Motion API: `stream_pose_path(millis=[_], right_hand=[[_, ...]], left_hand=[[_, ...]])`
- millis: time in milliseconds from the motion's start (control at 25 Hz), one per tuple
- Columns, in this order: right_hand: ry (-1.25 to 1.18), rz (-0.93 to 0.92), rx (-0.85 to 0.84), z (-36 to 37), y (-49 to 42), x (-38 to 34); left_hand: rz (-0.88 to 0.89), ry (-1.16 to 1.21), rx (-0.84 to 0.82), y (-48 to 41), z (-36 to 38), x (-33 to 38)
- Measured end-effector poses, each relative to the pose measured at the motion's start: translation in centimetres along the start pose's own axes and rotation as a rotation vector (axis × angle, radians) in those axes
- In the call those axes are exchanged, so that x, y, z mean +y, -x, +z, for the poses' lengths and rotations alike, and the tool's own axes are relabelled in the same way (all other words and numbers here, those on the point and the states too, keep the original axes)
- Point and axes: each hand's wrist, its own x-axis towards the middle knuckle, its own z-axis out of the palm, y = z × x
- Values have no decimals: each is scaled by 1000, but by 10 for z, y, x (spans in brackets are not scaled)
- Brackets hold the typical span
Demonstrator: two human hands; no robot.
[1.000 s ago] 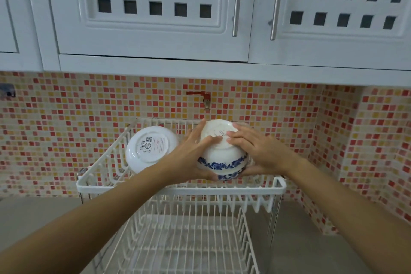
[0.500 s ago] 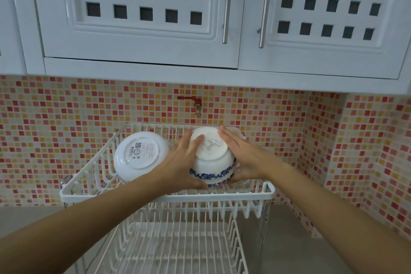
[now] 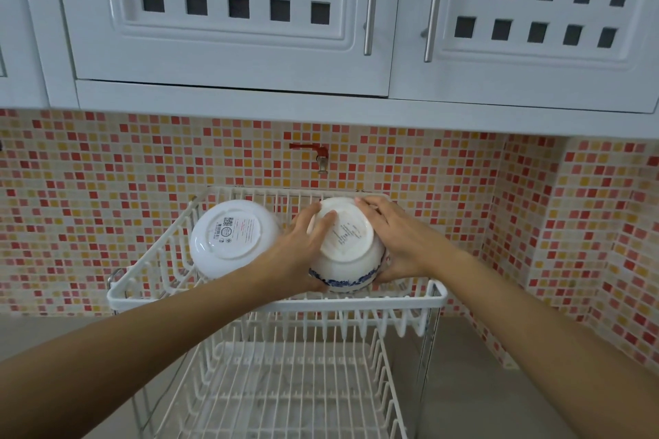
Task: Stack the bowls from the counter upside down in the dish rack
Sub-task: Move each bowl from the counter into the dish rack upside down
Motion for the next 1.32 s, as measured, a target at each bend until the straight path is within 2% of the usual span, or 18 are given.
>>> stream_pose_path(millis=[240,440,560,680,800,960,1080,1320], right_hand=[[-29,16,17,3,1,6],[-22,11,33,5,1,9],[-15,27,27,0,3,9],[-74,31,-54,-8,7,6],[-126,70,-118,-21,10,-2],[-124,148,-13,-37,9,-34],[-142,225,40,-41,10,-74],[-190,400,-55,-40,7,-159]], left_hand=[[35,0,47,1,-1,-1],[38,-10,23,3,-4,0],[-1,1,-25,5,-9,3],[-66,58,-100,8,-19,5],[-151,118,-56,11,-38,5],[-196,180,78,24,-61,5],[-227,134,57,47,-72,3],[-328,-51,-74,110,-84,-22]])
